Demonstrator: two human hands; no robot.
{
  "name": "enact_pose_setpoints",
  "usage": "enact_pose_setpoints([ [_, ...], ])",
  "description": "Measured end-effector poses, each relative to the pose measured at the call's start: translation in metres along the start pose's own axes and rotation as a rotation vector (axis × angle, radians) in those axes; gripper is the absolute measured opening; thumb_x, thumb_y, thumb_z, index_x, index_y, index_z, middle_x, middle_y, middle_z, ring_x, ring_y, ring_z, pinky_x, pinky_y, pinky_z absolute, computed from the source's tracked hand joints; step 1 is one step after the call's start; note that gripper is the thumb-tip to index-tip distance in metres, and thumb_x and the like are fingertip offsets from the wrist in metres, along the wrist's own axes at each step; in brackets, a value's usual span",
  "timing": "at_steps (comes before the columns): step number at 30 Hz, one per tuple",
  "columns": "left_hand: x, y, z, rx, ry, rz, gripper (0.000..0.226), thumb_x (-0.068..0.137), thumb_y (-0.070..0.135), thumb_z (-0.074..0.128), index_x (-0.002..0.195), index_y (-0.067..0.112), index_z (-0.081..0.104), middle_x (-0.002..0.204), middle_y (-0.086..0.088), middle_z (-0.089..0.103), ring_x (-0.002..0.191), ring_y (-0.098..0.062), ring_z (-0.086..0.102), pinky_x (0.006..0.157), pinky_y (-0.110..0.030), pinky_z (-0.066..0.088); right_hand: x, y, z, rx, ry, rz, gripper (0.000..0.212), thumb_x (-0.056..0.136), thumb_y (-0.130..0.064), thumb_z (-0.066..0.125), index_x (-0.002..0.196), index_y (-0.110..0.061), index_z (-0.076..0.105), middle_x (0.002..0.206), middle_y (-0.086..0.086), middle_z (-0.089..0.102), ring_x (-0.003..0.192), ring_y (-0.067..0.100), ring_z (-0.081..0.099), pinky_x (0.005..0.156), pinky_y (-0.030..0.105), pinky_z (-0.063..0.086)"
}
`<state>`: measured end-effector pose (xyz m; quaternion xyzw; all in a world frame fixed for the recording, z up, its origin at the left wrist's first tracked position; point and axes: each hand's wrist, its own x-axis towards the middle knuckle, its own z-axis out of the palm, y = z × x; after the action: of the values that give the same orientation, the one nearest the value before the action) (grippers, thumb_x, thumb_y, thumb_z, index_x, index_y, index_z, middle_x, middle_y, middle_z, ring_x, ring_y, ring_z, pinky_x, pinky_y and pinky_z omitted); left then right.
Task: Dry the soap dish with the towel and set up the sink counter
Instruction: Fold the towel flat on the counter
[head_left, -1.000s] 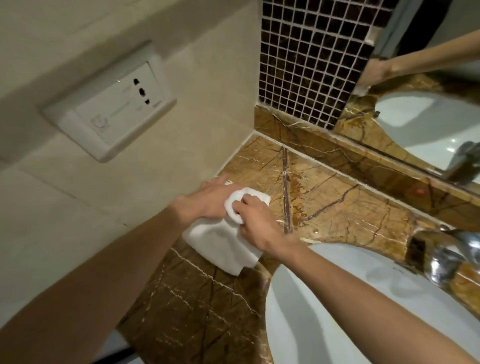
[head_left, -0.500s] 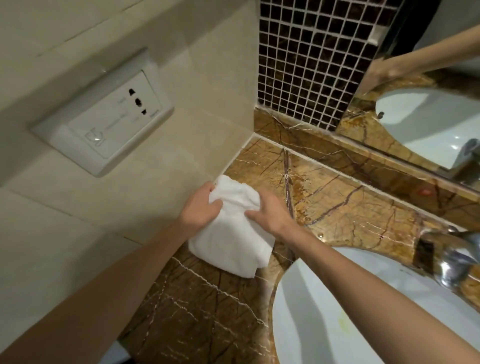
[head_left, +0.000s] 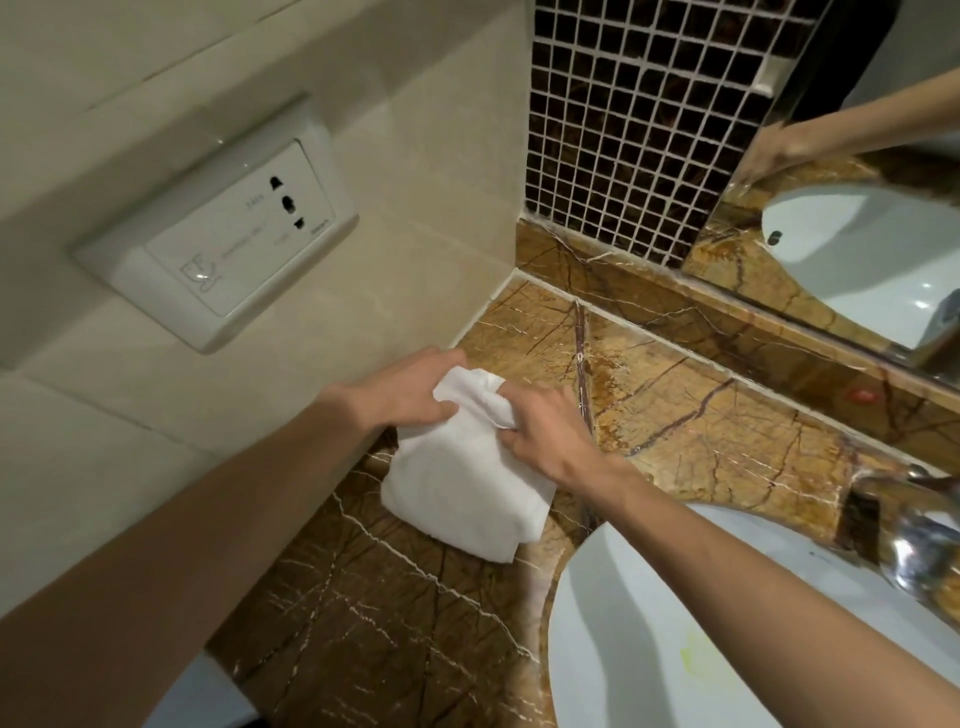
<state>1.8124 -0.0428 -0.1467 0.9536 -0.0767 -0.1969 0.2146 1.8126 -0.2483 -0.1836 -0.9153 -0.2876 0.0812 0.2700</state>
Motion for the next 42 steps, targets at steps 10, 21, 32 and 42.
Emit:
enact_pose_setpoints([
  [10, -0.009, 0.030, 0.043, 0.037, 0.339, -0.331, 0.067, 0.092, 0.021, 0.050, 0.149, 0.012, 0.015, 0.150, -0.021, 0.026, 0.136, -0.036, 0.028, 0.113, -0.044, 0.024, 0.007, -0.005, 0.009, -0.299, 0.169, 0.177, 0.070, 0.081, -0.042, 0.066, 0.136, -0.012, 0.035, 0.144, 0.026, 0.034, 0.134, 0.040, 0.029, 0.109, 0.057, 0.024],
  [21, -0.027, 0.000, 0.102, 0.536, 0.228, -0.071, 0.064, 0.094, 0.044, 0.015, 0.152, 0.016, 0.009, 0.160, -0.016, 0.014, 0.146, -0.034, 0.014, 0.116, -0.055, 0.012, -0.019, -0.001, 0.039, -0.251, -0.163, 0.060, 0.061, 0.100, -0.044, 0.019, 0.152, -0.018, 0.001, 0.161, 0.015, 0.005, 0.148, 0.031, 0.002, 0.115, 0.043, -0.006],
  [32, -0.049, 0.008, 0.120, 0.459, 0.300, -0.078, 0.068, 0.093, 0.051, 0.020, 0.151, 0.015, 0.018, 0.157, -0.023, 0.016, 0.144, -0.042, 0.016, 0.114, -0.063, 0.012, -0.014, 0.016, 0.023, -0.089, -0.203, 0.247, 0.067, 0.097, -0.051, 0.034, 0.151, -0.018, 0.010, 0.161, 0.010, 0.005, 0.148, 0.030, -0.003, 0.115, 0.059, 0.006],
  [42, -0.060, 0.016, 0.140, 0.416, 0.401, -0.076, 0.067, 0.094, 0.051, 0.027, 0.150, 0.014, 0.023, 0.155, -0.024, 0.022, 0.142, -0.042, 0.019, 0.116, -0.057, 0.011, -0.044, 0.006, 0.037, -0.350, -0.079, -0.035, 0.062, 0.100, -0.046, 0.015, 0.152, -0.014, 0.007, 0.160, 0.017, 0.003, 0.148, 0.032, 0.001, 0.116, 0.046, -0.003],
])
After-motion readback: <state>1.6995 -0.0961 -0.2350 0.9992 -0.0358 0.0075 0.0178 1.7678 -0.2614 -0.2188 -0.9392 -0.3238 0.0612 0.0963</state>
